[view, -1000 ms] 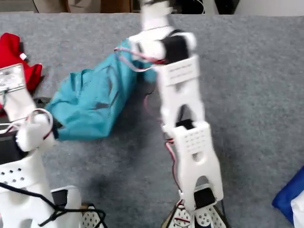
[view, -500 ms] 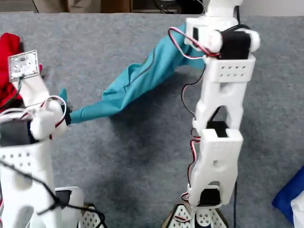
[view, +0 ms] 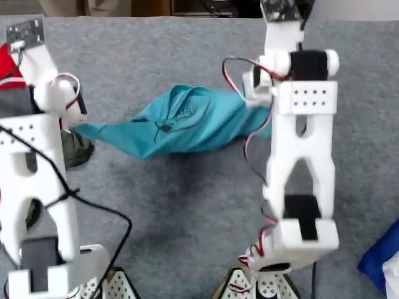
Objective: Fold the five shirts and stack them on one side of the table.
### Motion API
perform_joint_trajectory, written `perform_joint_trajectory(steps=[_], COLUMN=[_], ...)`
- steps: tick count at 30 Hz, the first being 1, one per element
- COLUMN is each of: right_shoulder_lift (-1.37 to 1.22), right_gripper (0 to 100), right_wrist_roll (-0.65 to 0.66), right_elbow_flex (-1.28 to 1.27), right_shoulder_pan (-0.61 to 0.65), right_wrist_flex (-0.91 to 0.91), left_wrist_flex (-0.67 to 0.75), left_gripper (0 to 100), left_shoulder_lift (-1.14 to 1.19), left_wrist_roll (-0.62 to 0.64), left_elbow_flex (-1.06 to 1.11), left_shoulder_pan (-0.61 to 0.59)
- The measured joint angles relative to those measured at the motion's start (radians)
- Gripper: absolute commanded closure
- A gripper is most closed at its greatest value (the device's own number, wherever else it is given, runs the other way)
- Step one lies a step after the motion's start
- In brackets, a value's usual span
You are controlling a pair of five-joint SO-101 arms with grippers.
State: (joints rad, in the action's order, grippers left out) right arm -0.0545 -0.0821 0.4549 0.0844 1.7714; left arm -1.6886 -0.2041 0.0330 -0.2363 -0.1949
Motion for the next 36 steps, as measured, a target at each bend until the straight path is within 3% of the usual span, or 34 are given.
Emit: perform_joint_trajectory(steps=[5, 15, 18, 22, 25, 31, 36], right_shoulder_lift=[0.206, 0.628, 0.749, 0.881, 0.965, 0.993, 0.796], right_gripper=[99.4, 99.0, 90.6, 71.0, 62.6, 67.2, 68.8], right_wrist_roll=[0.011, 0.012, 0.012, 0.012, 0.012, -0.057, -0.164], right_elbow_flex=[-0.269, -0.799, -0.895, -0.947, -0.947, -0.872, -0.853], right_shoulder_pan=[0.000, 0.000, 0.000, 0.000, 0.000, 0.060, 0.189], right_wrist_flex=[0.000, 0.000, 0.000, 0.000, 0.000, -0.003, -0.181], left_wrist_flex=[-0.054, -0.060, -0.060, -0.060, -0.060, -0.060, -0.060], left_gripper=[98, 98, 98, 98, 98, 98, 98], left_shoulder_lift=[0.152, 0.160, 0.160, 0.149, 0.095, -0.060, -0.189], left_wrist_roll=[0.028, 0.029, 0.029, 0.029, 0.028, -0.012, -0.017], left_elbow_flex=[-0.069, -0.063, -0.021, 0.060, 0.120, 0.239, 0.371], left_shoulder_pan=[0.000, 0.074, 0.081, 0.080, 0.087, 0.087, 0.087])
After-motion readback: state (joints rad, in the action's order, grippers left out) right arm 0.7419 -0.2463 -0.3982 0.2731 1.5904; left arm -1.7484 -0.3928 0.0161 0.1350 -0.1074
